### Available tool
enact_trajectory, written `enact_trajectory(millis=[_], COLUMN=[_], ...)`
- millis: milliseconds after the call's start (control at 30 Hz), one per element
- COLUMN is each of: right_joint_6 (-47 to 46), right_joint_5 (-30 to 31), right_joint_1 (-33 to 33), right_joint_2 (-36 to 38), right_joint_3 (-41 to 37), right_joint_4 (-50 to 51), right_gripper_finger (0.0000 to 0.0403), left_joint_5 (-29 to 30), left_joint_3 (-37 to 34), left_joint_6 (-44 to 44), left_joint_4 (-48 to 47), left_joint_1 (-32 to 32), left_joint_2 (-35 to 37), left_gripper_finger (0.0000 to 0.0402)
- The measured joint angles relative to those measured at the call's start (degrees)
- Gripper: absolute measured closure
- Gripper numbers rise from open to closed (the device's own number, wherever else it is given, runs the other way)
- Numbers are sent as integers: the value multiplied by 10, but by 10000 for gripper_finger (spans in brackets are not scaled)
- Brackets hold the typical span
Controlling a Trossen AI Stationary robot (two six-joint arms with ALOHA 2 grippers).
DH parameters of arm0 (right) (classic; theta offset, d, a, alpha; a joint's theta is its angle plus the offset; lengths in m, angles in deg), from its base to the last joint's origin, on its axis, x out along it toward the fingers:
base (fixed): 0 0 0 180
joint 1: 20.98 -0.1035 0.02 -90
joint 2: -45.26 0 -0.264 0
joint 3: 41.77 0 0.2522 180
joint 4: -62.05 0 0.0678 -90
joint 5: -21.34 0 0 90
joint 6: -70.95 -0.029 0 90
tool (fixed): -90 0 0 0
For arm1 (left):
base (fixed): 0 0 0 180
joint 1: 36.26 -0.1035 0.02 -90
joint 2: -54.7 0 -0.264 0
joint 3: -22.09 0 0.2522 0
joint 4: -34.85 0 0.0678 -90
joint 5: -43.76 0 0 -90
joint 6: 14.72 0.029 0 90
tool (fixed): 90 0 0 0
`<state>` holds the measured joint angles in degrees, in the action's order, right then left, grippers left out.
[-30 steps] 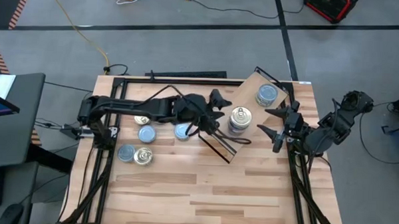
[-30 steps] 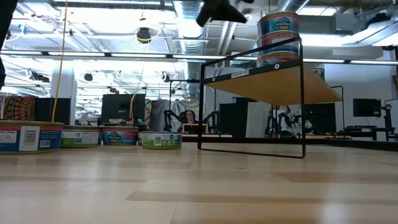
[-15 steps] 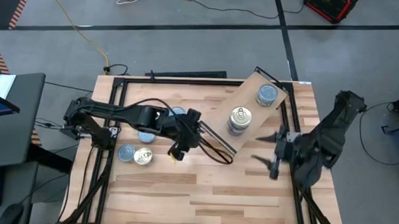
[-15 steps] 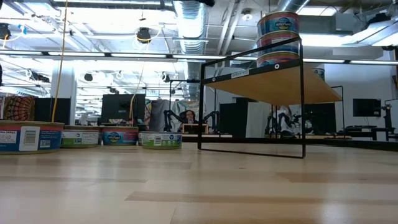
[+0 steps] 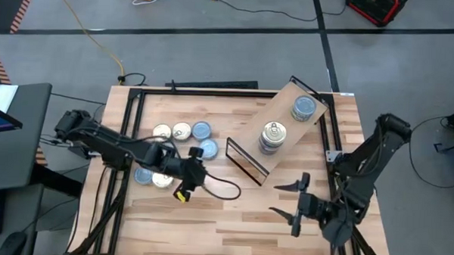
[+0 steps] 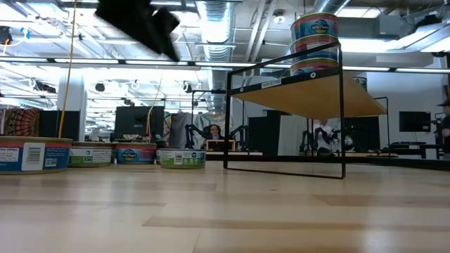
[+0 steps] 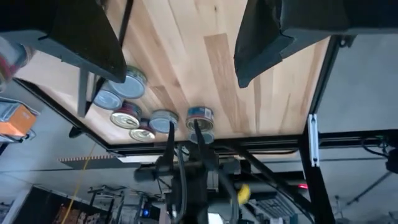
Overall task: Stack canned seafood by type on shelf
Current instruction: Stack the green tuna can on the shelf
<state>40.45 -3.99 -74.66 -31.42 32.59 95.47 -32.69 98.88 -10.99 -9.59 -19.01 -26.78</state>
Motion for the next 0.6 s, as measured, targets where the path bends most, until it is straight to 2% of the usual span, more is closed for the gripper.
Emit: enact_trajectory(millis=[133,233,300,467,600], right_joint_6=[0,1,2,5,5], right_joint_5=[3,4,5,5,5], right_joint_1=[11,17,16,16,16], right_joint_2=[-16,-19,-20,-22,-22], right_joint_3=[0,0,0,0,0], right_joint_4=[-13,-17,-21,-20,-21], right_gripper_finger=[78,78,78,78,78], left_joint_5=[32,30,61,196,209], left_joint_3=[-65,-83,-83,-82,-83], left_joint_6=[-47,-99,-119,-111,-65], left_joint_4=[31,26,20,21,30], left_joint_1=[12,28,49,90,71], left_joint_2=[-6,-13,-11,-11,-25], left_gripper_finger=[221,221,221,221,221])
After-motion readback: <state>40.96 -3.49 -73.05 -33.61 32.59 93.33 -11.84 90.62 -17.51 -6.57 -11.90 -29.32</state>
